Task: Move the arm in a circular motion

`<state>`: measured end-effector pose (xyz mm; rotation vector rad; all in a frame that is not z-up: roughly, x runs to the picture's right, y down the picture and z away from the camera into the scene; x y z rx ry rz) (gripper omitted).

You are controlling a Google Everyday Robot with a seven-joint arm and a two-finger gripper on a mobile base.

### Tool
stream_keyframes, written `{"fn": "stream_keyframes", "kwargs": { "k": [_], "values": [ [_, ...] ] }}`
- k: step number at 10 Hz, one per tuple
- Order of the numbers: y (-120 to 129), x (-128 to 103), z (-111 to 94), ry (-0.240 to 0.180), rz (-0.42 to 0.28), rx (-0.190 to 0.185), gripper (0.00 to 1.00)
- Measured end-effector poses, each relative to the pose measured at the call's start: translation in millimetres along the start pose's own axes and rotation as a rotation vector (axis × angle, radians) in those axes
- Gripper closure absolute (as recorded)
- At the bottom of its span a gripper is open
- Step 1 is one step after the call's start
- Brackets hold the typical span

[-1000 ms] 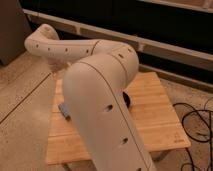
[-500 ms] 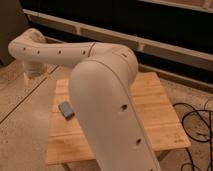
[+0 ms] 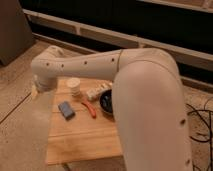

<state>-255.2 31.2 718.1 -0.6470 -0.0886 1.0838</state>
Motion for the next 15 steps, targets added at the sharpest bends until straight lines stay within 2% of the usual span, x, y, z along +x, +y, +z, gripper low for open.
{"fn": "stream_keyframes", "kwargs": {
  "k": [1,2,3,4,6,7,9,11,13,15],
  "values": [
    [-25,16,-8,0.014,0.046,0.045,0.35],
    [-60,35,-20,0.031,0.112,0.111,0.35],
    [-81,45,-29,0.039,0.153,0.154,0.35],
    [-108,57,-43,0.057,0.213,0.216,0.35],
    [-139,63,-58,0.079,0.281,0.296,0.35],
    [-163,61,-67,0.096,0.327,0.352,0.35],
    [-189,51,-70,0.119,0.363,0.407,0.35],
    [-214,24,-68,0.139,0.371,0.451,0.35],
    [-220,-5,-60,0.144,0.349,0.462,0.35],
    [-202,-41,-38,0.150,0.280,0.446,0.35]
  ]
}}
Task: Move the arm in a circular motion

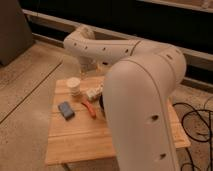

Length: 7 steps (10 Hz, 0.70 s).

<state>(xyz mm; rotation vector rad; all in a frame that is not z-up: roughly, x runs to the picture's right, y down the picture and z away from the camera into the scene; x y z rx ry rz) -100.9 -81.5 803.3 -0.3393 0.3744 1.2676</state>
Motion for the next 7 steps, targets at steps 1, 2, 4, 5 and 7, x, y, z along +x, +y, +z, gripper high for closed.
{"fn": "stream_keyframes", "kwargs": {
  "k": [1,2,4,5,7],
  "values": [
    [26,-12,1,-0.008,-0.049,-0.014,0.35],
    [55,-17,3,-0.006,-0.105,-0.025,0.35],
    [114,-20,5,-0.005,-0.209,-0.057,0.35],
    [139,-17,3,-0.008,-0.259,-0.068,0.35],
    [187,-6,-9,-0.031,-0.355,-0.101,0.35]
  ]
}}
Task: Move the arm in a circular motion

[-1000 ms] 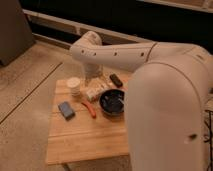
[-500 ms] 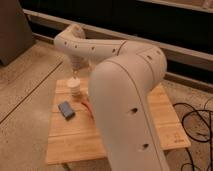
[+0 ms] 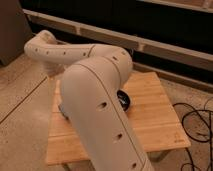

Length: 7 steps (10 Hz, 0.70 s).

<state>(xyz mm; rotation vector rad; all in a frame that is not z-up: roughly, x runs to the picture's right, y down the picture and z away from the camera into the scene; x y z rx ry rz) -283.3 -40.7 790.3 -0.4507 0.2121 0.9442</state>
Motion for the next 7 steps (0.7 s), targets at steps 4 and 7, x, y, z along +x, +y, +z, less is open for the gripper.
{"fn": "stream_keyframes", "kwargs": {
  "k": [4,7],
  "values": [
    [66,28,-24,-0.075,-0.110,-0.059,0.35],
    [70,73,-27,-0.101,-0.108,-0.062,0.35]
  ]
}}
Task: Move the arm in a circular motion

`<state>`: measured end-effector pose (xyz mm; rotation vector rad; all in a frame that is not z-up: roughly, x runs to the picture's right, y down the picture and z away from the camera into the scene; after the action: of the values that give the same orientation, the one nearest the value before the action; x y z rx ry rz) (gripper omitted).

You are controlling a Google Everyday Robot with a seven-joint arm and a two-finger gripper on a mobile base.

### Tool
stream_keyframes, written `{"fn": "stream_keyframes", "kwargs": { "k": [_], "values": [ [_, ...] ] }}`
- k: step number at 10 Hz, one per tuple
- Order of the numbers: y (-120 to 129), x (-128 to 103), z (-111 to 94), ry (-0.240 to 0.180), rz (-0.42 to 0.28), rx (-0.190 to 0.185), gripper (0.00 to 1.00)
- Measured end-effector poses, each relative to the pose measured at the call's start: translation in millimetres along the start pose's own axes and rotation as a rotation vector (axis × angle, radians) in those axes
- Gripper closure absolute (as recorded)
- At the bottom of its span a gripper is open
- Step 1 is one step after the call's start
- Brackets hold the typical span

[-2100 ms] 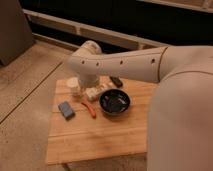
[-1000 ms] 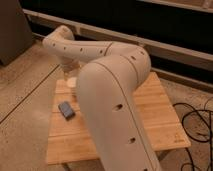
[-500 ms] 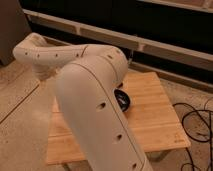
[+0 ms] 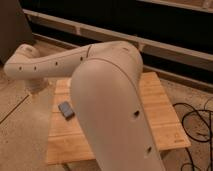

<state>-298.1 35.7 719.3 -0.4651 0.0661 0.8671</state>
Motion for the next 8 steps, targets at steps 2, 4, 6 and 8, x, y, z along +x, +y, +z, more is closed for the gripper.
{"fn": "stream_keyframes", "kwargs": {
  "k": [2,4,6,8],
  "values": [
    [-26,40,-7,0.004,0.047,0.056,0.35],
    [-66,79,-18,0.016,0.133,0.120,0.35],
    [-106,107,-32,0.028,0.228,0.177,0.35],
    [-157,134,-49,0.063,0.324,0.269,0.35]
  ]
}}
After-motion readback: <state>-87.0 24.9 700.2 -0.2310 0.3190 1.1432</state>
